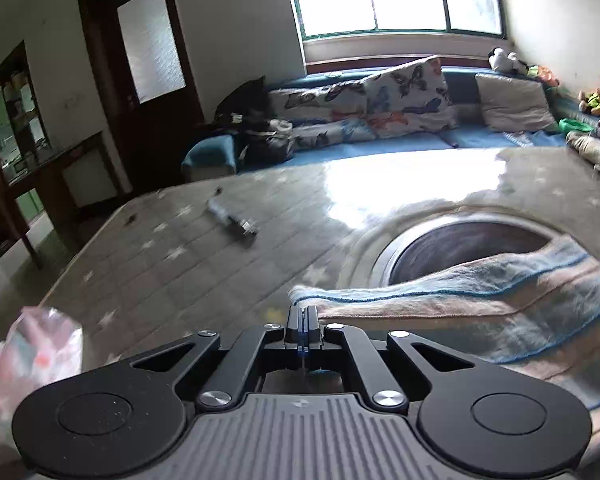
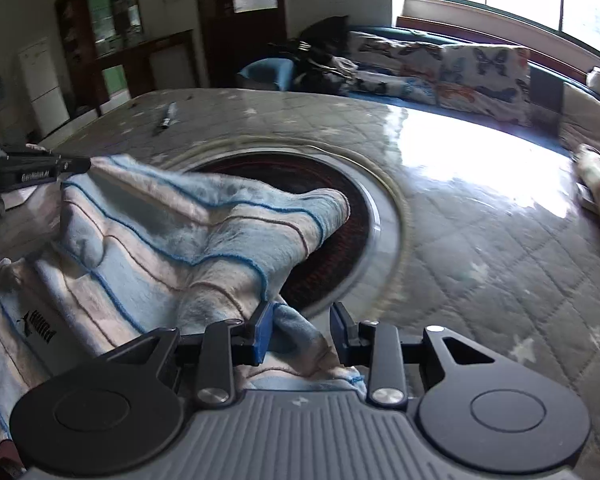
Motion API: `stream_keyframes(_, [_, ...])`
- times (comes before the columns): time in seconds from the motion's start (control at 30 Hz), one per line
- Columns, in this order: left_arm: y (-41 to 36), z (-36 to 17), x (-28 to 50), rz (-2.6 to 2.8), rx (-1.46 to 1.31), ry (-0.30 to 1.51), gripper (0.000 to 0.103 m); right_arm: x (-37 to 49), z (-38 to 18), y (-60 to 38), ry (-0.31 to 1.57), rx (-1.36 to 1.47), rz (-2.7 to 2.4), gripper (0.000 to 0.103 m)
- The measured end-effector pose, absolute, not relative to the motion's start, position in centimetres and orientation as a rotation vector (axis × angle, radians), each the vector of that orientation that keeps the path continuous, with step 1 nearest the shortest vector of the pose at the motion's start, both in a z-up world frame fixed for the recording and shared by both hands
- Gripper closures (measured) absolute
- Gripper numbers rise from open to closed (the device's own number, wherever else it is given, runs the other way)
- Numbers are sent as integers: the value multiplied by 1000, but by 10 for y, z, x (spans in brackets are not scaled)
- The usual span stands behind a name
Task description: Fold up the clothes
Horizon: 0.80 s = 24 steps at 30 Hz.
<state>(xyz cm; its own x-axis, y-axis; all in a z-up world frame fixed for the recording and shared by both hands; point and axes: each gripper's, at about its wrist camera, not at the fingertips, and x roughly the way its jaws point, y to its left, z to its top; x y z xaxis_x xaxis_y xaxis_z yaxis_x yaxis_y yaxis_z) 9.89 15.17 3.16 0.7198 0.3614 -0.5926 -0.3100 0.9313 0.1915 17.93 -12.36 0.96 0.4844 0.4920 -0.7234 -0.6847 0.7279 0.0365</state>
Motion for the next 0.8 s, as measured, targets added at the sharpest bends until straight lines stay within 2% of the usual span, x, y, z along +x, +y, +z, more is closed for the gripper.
stream_keyframes(0.23, [156,24,99,373,81,711,102,173,7,-107,764,-330,769,72])
stream_keyframes(0.27, [156,24,100,373,81,710,102,173,7,-105,761,-338,774,77])
stream_keyframes(0.3, [155,23,101,374,81,710,102,172,7,-102,758,-346,780,92])
stream_keyframes(0.4, [155,22,102,382,78,703,102,169,6,-95,749,-371,798,99])
stream_keyframes(0.63, [154,17,101,381,76,713,102,157,44,-145,538,-334,448,101])
stream_keyframes(0.73, [154,15,102,369,78,726,102,167,35,-168,637,-286,380,100])
stream_keyframes(0.8, [155,15,103,361,79,730,99,176,25,-183,720,-255,351,93])
